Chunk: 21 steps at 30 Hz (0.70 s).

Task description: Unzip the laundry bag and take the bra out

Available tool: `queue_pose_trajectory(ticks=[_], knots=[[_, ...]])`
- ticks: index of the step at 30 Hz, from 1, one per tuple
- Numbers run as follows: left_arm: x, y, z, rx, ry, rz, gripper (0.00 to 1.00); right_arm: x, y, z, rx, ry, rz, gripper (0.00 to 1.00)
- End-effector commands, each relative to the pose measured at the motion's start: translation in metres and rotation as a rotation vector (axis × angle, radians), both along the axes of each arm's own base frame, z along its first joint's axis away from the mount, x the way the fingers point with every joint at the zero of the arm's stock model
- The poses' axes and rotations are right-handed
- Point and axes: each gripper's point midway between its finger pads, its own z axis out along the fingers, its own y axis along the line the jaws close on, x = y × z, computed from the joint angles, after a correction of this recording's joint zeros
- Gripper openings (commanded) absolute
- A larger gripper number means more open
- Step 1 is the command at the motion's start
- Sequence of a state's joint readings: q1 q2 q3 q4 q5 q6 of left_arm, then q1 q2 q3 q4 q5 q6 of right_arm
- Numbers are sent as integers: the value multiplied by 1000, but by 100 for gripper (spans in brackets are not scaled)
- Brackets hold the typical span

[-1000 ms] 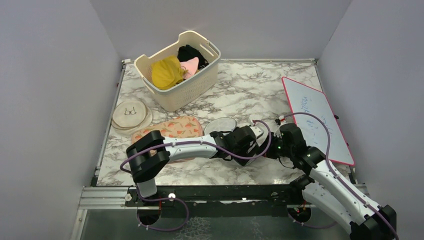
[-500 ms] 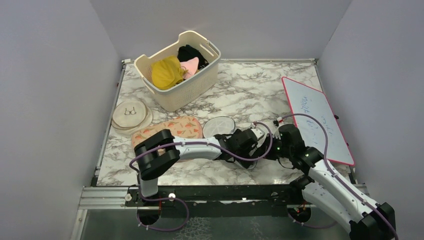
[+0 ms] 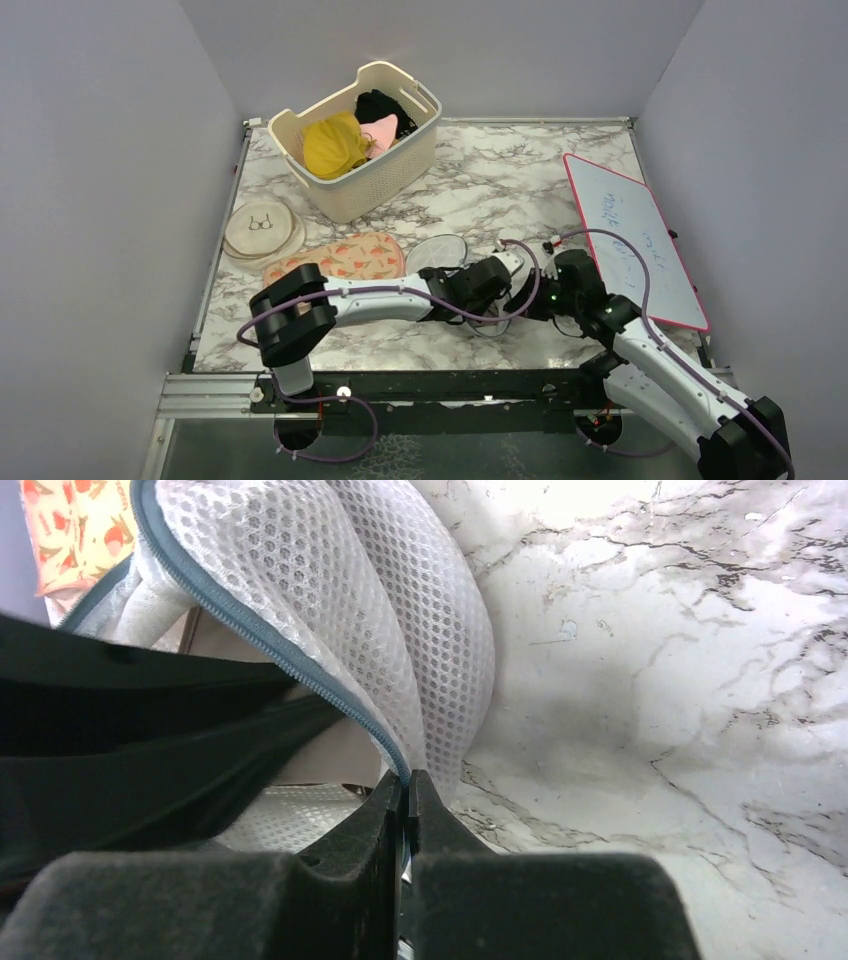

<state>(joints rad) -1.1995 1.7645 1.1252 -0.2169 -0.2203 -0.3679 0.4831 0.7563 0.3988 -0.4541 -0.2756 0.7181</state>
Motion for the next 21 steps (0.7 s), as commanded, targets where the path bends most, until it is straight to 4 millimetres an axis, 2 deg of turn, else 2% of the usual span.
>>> queue_pose_trajectory(ticks=[1,5,10,14,18,21], knots=[[2,17,42,-44,-49,26,2,1,8,-5,29,-2,32,1],[-1,20,66,-108,-65,22,0,2,9,-7,35,1,36,1],[-5,25,80,-155,-67,30,0,1,10,-8,37,3,37,1],[-9,21,103,-235,-67,21,0,-1,14,-7,54,5,58,1],[-8,7,134,-339,-97,-16,0,-6,34,19,166,-62,188,1],[-3,-1,146,-377,-133,-19,0,-6,41,40,221,-121,221,1]])
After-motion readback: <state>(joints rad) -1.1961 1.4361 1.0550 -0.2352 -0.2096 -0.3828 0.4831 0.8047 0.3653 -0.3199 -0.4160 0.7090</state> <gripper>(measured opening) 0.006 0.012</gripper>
